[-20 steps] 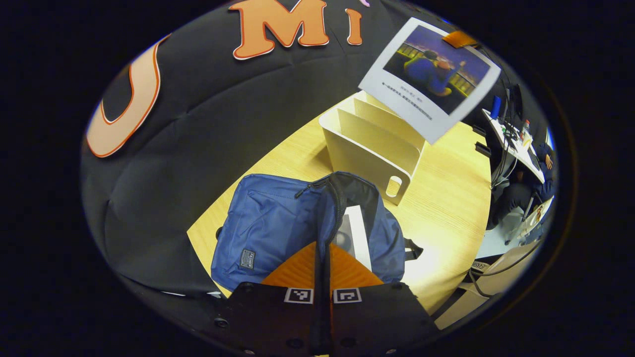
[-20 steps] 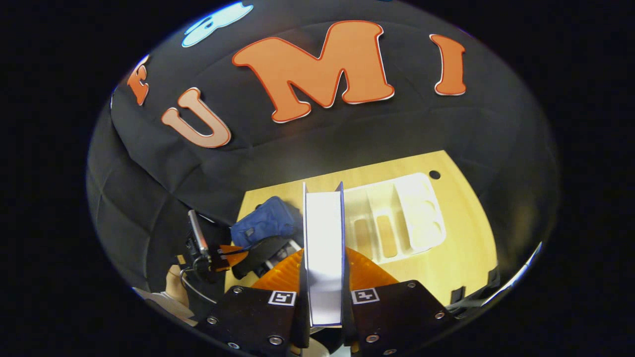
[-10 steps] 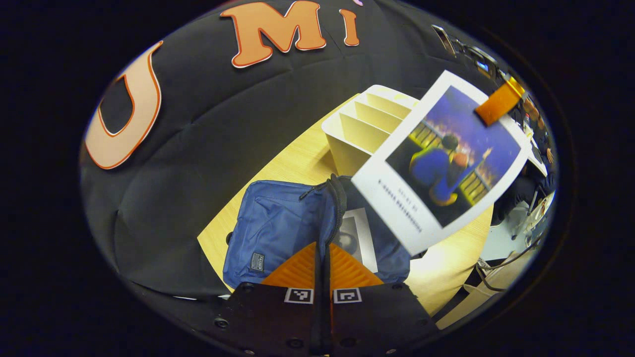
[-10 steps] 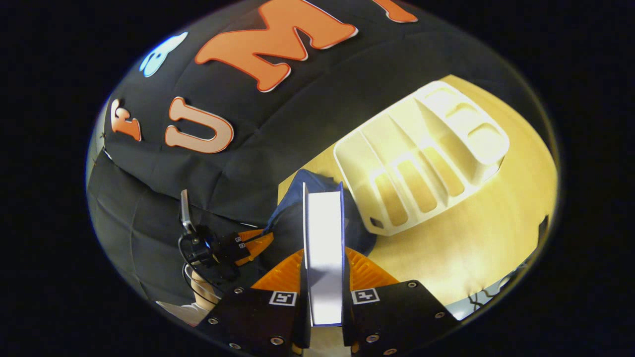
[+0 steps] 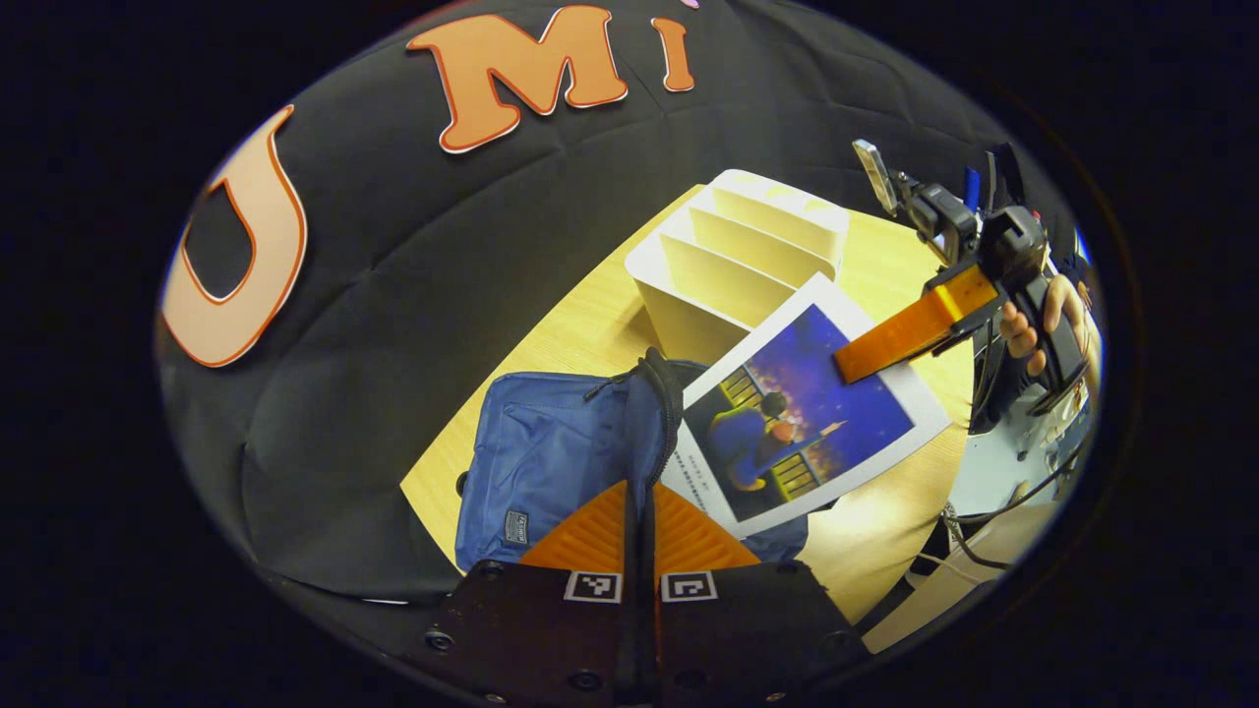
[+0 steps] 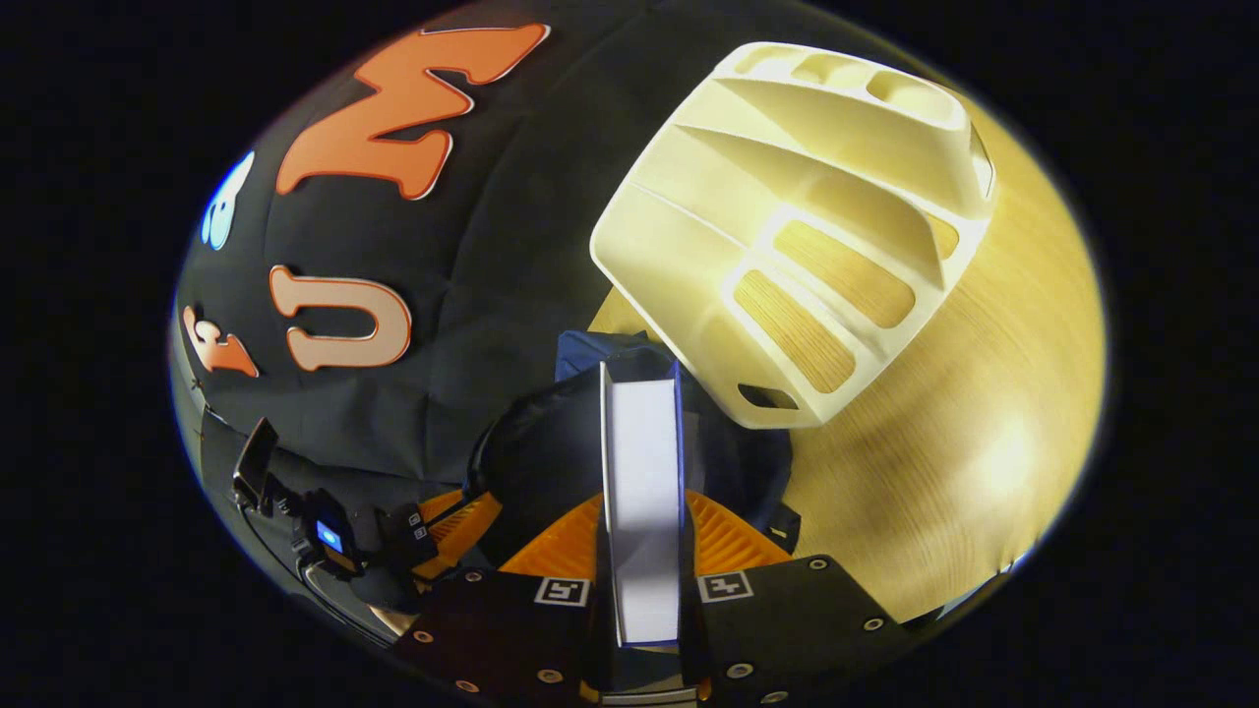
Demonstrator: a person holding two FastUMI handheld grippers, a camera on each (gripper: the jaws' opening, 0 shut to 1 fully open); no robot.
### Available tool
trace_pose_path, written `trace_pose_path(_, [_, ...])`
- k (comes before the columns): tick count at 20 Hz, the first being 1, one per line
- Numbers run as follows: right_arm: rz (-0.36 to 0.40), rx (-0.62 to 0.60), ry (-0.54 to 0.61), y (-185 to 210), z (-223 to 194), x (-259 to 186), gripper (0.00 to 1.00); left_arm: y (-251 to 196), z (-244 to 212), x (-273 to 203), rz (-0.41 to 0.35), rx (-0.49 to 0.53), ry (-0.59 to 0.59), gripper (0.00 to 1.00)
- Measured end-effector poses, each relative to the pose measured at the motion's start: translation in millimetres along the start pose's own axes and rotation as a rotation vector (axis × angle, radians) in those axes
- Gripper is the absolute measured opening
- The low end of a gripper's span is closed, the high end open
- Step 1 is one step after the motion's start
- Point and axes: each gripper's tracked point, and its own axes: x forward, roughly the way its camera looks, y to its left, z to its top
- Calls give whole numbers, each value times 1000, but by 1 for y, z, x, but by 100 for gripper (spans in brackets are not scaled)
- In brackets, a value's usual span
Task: Open the schoolbag, grab two books from the bookshelf and put them into the schoolbag.
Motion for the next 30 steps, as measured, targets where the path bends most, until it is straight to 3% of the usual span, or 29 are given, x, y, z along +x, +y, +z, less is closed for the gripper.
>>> trace_pose_path(14, [87,93,-153,37,-20,117,25,-3,23,-9,-22,35,-3,1])
trace_pose_path(20, [69,122,-78,48,-43,145,29,-5,23,-5,-38,34,5,0])
trace_pose_path(26, [-77,107,42,27,-53,137,46,-1,12,-1,-36,-12,11,1])
trace_pose_path(28, [-103,90,87,26,-60,134,59,-2,11,0,-39,-19,12,1])
trace_pose_path(30, [-133,71,106,21,-61,130,79,-3,9,1,-38,-23,12,1])
